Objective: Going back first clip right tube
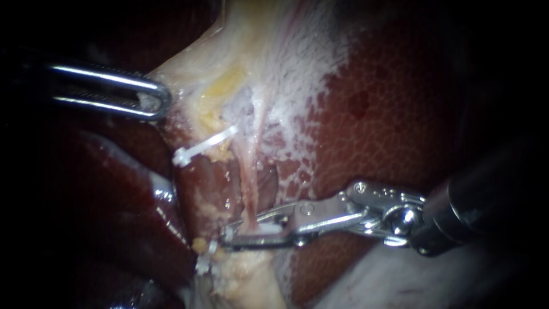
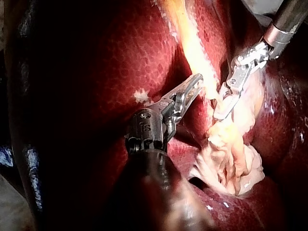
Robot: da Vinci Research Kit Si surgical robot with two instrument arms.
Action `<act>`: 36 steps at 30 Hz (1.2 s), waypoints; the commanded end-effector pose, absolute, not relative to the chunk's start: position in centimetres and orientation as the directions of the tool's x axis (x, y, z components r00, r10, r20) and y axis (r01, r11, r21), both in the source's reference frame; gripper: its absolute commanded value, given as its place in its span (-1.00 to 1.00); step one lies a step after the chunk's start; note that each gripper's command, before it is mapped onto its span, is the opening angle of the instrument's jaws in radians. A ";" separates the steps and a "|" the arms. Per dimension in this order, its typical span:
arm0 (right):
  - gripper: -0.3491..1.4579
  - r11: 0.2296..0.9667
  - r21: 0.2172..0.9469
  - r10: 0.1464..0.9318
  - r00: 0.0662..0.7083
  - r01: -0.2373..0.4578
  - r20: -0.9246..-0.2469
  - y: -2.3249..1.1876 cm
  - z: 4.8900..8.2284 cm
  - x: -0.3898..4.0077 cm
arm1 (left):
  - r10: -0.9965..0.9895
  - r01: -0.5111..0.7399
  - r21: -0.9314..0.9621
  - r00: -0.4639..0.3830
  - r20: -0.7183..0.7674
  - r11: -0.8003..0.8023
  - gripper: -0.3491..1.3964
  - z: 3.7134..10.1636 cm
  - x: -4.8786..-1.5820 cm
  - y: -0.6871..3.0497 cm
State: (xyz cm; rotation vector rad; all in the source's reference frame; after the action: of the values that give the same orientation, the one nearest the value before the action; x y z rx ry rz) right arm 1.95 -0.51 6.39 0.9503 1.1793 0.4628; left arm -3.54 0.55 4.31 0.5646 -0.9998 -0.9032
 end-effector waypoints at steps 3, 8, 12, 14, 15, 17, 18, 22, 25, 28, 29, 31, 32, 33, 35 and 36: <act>-1.00 0.549 0.820 0.745 0.352 0.160 -0.567 -0.51 6.40 1.95 | -0.850 0.379 0.761 0.243 0.467 0.527 -1.00 4.31 -3.54 0.55; -1.00 0.549 0.820 0.745 0.352 0.160 -0.567 -0.51 6.40 1.95 | -0.850 0.379 0.761 0.243 0.468 0.527 -1.00 4.31 -3.54 0.55; -1.00 0.549 0.820 0.745 0.352 0.160 -0.567 -0.51 6.40 1.95 | -0.850 0.379 0.761 0.243 0.468 0.527 -1.00 4.31 -3.54 0.55; -0.88 0.549 0.820 0.744 0.352 0.160 -0.567 -0.52 6.40 1.97 | -0.850 0.379 0.761 0.243 0.468 0.527 -1.00 4.31 -3.54 0.55; -0.78 0.550 0.820 0.744 0.352 0.160 -0.568 -0.52 6.41 1.97 | -0.850 0.379 0.761 0.243 0.468 0.527 -1.00 4.31 -3.54 0.55; -0.60 0.554 0.817 0.741 0.351 0.162 -0.572 -0.52 6.41 1.98 | -0.850 0.379 0.761 0.243 0.468 0.527 -1.00 4.31 -3.54 0.55; -0.53 0.567 0.806 0.730 0.350 0.167 -0.587 -0.52 6.41 1.99 | -0.850 0.379 0.761 0.243 0.468 0.527 -1.00 4.31 -3.54 0.55; -0.27 0.610 0.770 0.694 0.344 0.186 -0.633 -0.52 6.41 2.00 | -0.850 0.379 0.761 0.243 0.468 0.527 -1.00 4.32 -3.54 0.55; -0.12 0.646 0.736 0.660 0.337 0.202 -0.672 -0.51 6.40 2.01 | -0.850 0.379 0.761 0.243 0.468 0.527 -1.00 4.32 -3.54 0.55; -0.05 0.675 0.705 0.628 0.331 0.219 -0.704 -0.51 6.36 2.04 | -0.850 0.379 0.761 0.243 0.468 0.527 -1.00 4.32 -3.53 0.55; -0.03 0.687 0.692 0.616 0.328 0.222 -0.716 -0.51 6.35 2.04 | -0.850 0.379 0.761 0.243 0.468 0.527 -1.00 4.32 -3.53 0.55; -0.01 0.706 0.672 0.597 0.322 0.224 -0.735 -0.49 6.32 2.05 | -0.850 0.379 0.761 0.243 0.468 0.527 -1.00 4.32 -3.53 0.54; 0.01 0.718 0.659 0.586 0.317 0.223 -0.746 -0.47 6.30 2.06 | -0.850 0.379 0.761 0.243 0.468 0.527 -1.00 4.32 -3.53 0.54; 0.03 0.732 0.646 0.575 0.312 0.216 -0.756 -0.46 6.29 2.07 | -0.850 0.379 0.761 0.243 0.468 0.527 -1.00 4.32 -3.53 0.54; 0.05 0.749 0.632 0.566 0.304 0.197 -0.766 -0.41 6.27 2.08 | -0.850 0.379 0.761 0.243 0.468 0.527 -1.00 4.32 -3.53 0.55; 0.05 0.762 0.623 0.561 0.299 0.179 -0.772 -0.38 6.25 2.08 | -0.850 0.379 0.761 0.243 0.468 0.527 -1.00 4.32 -3.53 0.55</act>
State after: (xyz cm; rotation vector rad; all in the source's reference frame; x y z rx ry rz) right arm 2.08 -0.37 6.25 0.6985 1.2687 0.2830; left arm -3.53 0.54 4.32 0.5643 -0.9998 -0.9024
